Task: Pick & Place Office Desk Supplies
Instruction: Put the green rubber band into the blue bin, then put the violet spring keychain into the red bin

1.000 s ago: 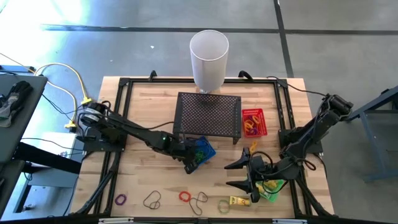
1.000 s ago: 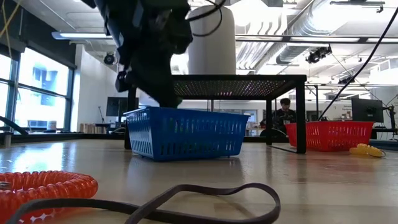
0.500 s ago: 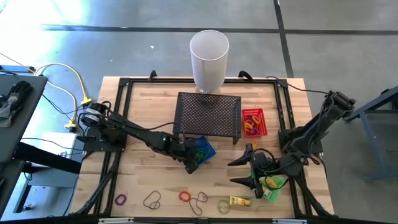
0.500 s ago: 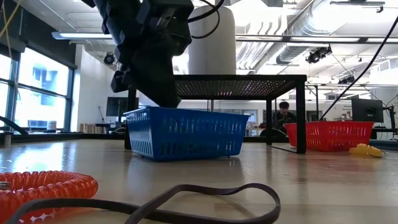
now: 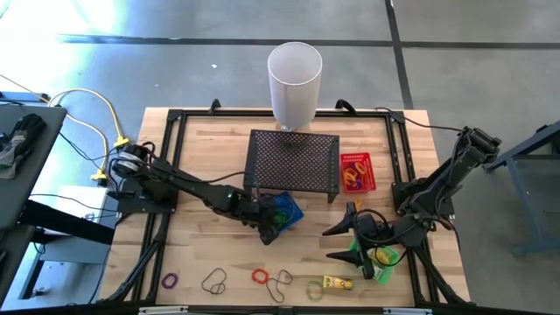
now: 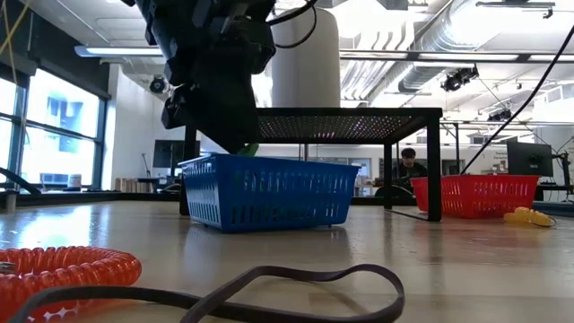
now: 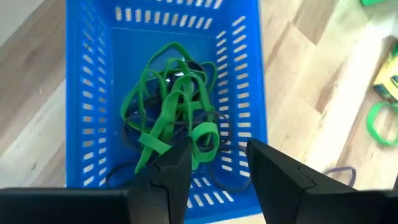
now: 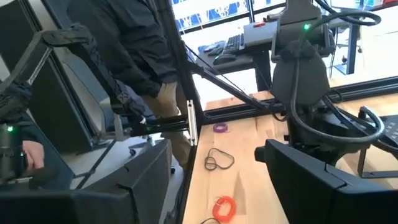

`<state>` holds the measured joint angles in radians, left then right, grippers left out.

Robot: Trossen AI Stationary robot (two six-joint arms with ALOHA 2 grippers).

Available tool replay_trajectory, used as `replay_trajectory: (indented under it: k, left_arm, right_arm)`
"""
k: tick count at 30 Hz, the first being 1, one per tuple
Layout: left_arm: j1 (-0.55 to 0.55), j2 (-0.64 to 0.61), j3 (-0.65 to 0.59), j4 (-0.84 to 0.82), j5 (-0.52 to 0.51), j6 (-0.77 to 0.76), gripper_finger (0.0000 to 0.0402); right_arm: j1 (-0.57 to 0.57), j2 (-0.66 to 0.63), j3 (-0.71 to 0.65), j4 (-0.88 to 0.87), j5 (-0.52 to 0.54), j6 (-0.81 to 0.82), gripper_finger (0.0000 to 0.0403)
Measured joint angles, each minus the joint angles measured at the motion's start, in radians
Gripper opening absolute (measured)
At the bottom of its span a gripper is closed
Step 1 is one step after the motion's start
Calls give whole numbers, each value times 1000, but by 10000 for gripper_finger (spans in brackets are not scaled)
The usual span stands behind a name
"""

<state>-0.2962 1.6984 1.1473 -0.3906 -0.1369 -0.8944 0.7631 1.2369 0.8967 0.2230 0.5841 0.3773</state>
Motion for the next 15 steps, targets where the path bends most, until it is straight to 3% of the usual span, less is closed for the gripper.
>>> replay_trajectory:
  k: [8,15]
  left_arm:
    - [5,-32,17,-87,5,138,149]
    - [8,-80,26,-132,1,254,149]
  right_arm:
    - [0,4,0,6,3,23,247]
    - [0,34,0,61,159,93,247]
